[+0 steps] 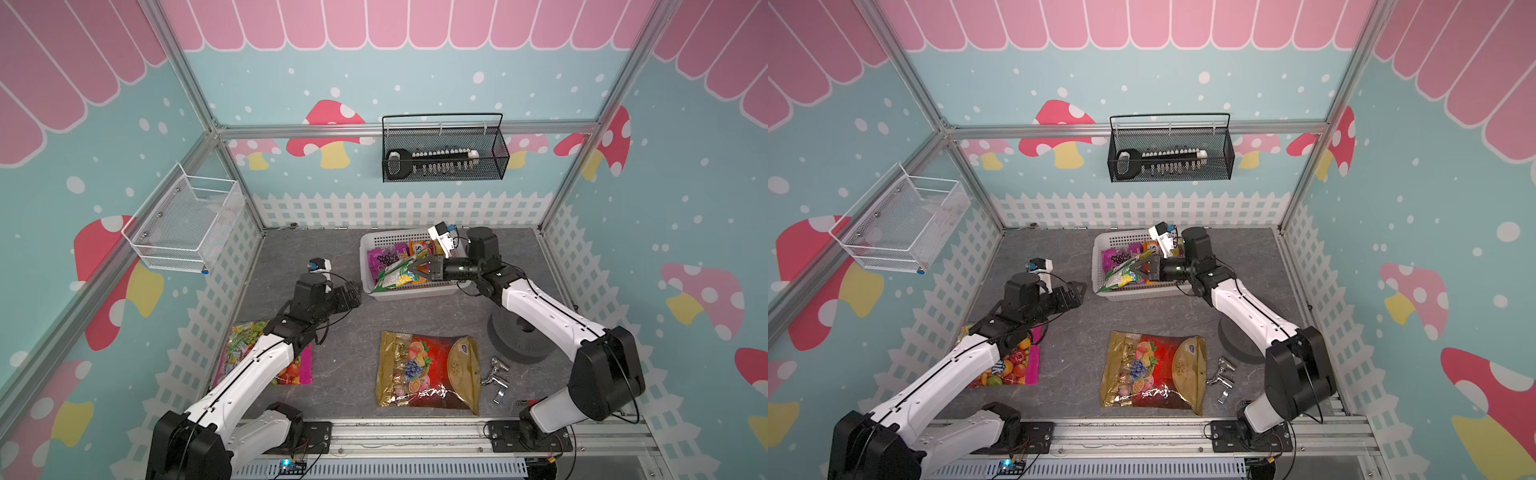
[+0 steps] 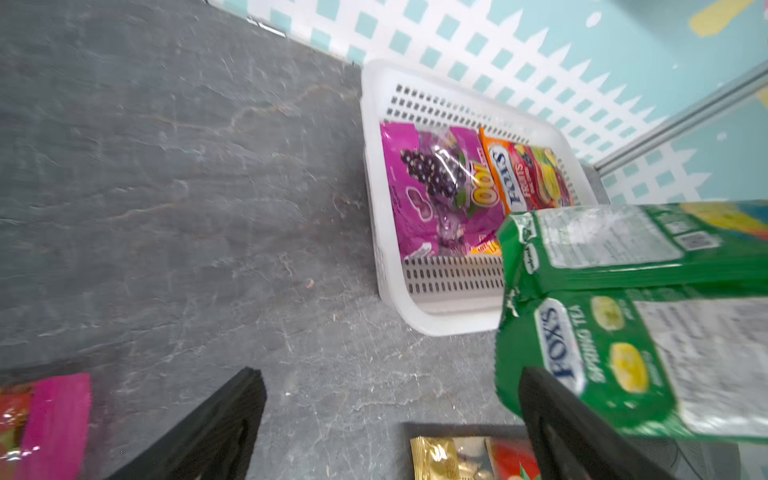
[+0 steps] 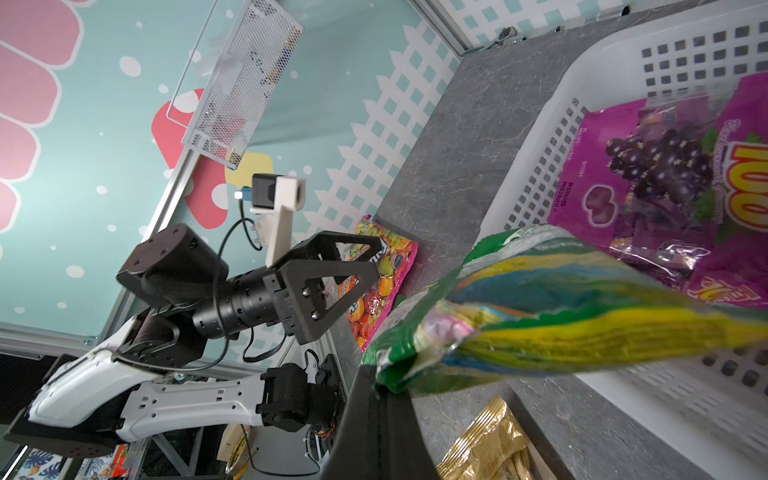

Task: Put the candies in the basket
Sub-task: Pick up the candy at the center of the board.

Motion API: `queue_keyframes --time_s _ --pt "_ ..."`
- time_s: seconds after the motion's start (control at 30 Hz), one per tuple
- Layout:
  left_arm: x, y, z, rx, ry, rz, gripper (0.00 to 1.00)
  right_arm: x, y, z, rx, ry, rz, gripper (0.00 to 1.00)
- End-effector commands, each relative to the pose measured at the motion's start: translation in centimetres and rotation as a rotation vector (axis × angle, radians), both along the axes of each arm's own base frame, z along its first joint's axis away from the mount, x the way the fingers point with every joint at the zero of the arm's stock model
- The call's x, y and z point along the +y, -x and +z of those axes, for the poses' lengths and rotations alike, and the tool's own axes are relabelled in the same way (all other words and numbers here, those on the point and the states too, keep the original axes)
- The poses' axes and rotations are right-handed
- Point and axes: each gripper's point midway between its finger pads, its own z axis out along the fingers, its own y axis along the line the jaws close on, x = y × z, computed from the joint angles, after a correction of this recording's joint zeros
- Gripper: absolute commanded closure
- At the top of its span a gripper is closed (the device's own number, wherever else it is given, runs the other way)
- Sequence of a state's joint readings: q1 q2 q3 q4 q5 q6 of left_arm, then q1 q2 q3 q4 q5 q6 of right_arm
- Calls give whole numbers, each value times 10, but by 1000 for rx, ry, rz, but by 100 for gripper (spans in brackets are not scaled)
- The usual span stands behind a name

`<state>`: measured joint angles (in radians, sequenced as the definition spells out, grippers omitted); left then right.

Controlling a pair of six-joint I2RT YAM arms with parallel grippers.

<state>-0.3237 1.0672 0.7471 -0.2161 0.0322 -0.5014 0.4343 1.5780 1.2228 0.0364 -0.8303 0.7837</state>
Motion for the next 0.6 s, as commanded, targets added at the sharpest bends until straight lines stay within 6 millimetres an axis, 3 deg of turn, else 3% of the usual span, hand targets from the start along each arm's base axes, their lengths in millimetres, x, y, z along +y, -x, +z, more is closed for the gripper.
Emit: queue_keyframes --time_s 0.0,0.13,0.3,0.4,0.57 --pt "4 -7 23 -86 -46 -12 1 10 -20 16 -8 -59 -30 100" --pt "-26 1 44 -291 -150 -279 1 15 -26 7 105 -97 -38 100" --pt "-62 36 71 -617 -218 -523 1 20 -22 6 176 -123 -7 100" --pt "-82 46 65 -699 -337 -609 1 19 -17 12 176 -137 8 100" --pt "-97 29 38 -711 -609 -654 2 16 -8 17 170 -141 17 100"
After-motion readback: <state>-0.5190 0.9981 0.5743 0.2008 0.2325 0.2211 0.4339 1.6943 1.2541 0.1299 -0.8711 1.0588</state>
